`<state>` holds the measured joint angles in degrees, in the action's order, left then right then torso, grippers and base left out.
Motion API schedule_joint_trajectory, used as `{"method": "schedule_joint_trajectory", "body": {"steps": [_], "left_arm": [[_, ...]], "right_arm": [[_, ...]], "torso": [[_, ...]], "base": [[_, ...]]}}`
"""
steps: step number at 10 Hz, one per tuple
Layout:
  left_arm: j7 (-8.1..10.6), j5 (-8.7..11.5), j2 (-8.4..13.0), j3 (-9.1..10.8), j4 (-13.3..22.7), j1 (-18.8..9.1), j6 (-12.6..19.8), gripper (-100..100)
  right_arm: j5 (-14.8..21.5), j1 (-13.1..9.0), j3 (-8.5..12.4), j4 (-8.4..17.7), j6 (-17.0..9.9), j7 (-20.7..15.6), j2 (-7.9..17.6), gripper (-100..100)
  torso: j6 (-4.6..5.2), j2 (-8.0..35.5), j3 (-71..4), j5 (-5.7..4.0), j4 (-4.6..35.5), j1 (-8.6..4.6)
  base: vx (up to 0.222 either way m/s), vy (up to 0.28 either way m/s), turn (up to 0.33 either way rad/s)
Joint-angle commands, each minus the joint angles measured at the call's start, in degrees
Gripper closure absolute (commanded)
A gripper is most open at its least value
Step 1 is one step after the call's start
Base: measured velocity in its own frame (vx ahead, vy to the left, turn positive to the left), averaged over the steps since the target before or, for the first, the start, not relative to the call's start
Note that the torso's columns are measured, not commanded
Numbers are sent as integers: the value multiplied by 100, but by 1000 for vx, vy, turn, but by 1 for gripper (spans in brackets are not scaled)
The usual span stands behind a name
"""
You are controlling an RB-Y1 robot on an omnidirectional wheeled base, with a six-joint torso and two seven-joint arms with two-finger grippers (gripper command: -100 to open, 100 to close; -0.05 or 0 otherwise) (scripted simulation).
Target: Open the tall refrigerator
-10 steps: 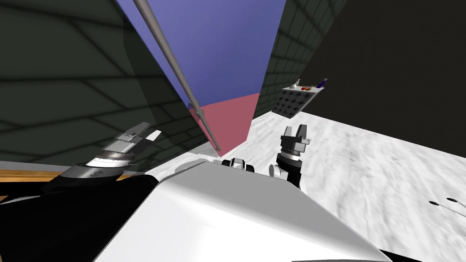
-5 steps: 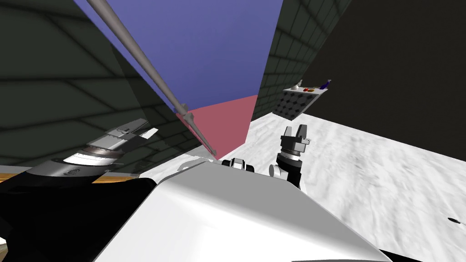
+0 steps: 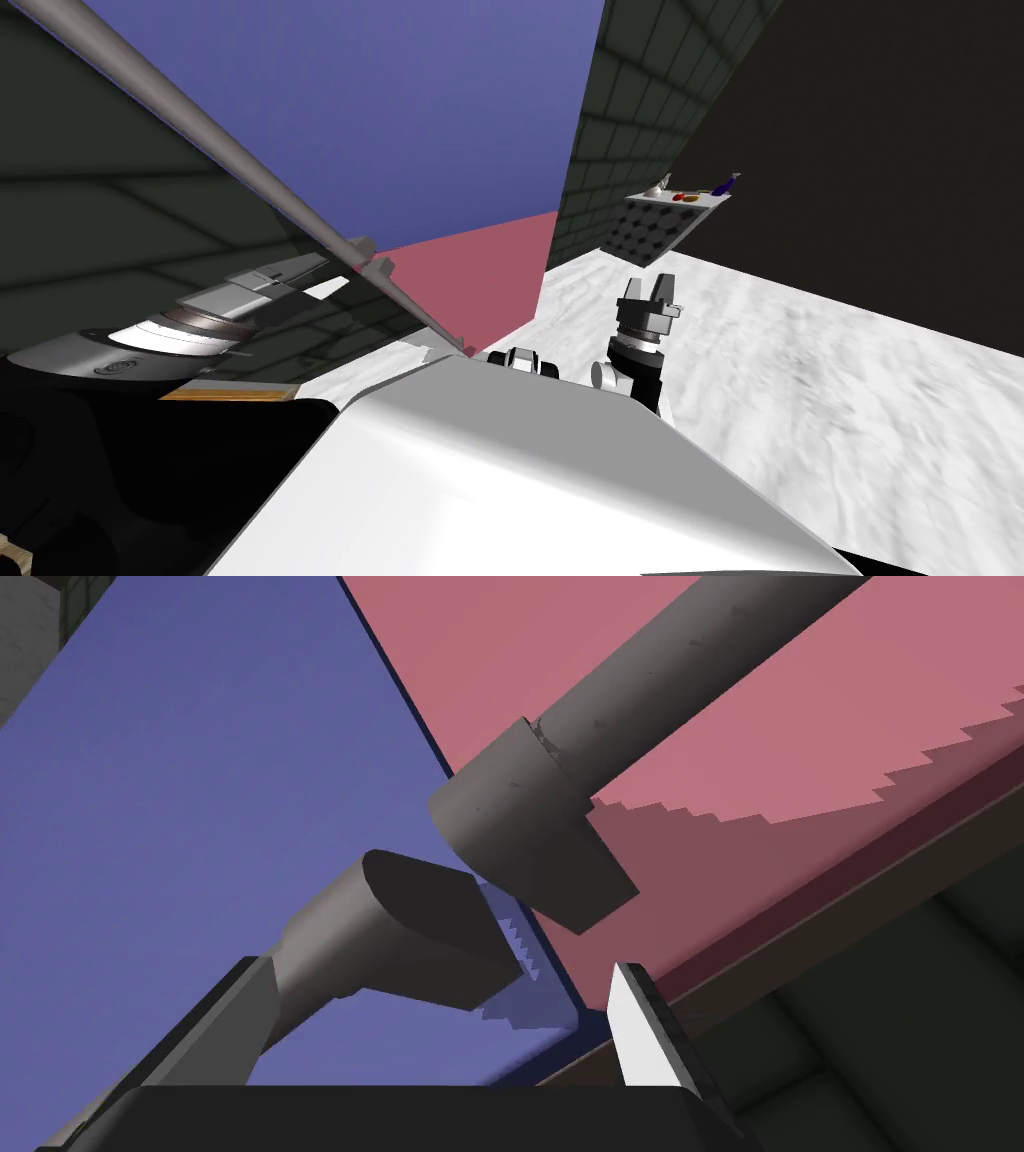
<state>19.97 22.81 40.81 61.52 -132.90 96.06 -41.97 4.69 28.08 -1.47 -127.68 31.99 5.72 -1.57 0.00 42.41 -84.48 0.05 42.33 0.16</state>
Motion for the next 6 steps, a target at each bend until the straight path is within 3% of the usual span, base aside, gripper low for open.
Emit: {"method": "schedule_joint_trajectory", "body": {"steps": [1, 3, 4, 6], "left_arm": [[106, 126, 225, 284, -17, 315, -75, -100], [88, 97, 162, 224, -8, 255, -65, -100], [87, 97, 158, 222, -5, 255, -63, 100], [103, 147, 69, 219, 151, 275, 6, 100]], "right_arm": [[0, 0, 0, 0, 0, 0, 0, 0], [0, -1, 1, 0, 0, 0, 1, 0], [0, -1, 1, 0, 0, 0, 1, 0], [0, -1, -1, 1, 0, 0, -1, 0]], "torso": [[1, -7, -5, 2, -2, 5], [11, -7, -7, -1, -5, -3], [11, -8, -6, 0, -5, -4], [3, -26, -16, -4, -10, -37]], "base": [[120, -72, 30], [29, -20, 21], [0, 0, 0], [-6, -224, 96]]}}
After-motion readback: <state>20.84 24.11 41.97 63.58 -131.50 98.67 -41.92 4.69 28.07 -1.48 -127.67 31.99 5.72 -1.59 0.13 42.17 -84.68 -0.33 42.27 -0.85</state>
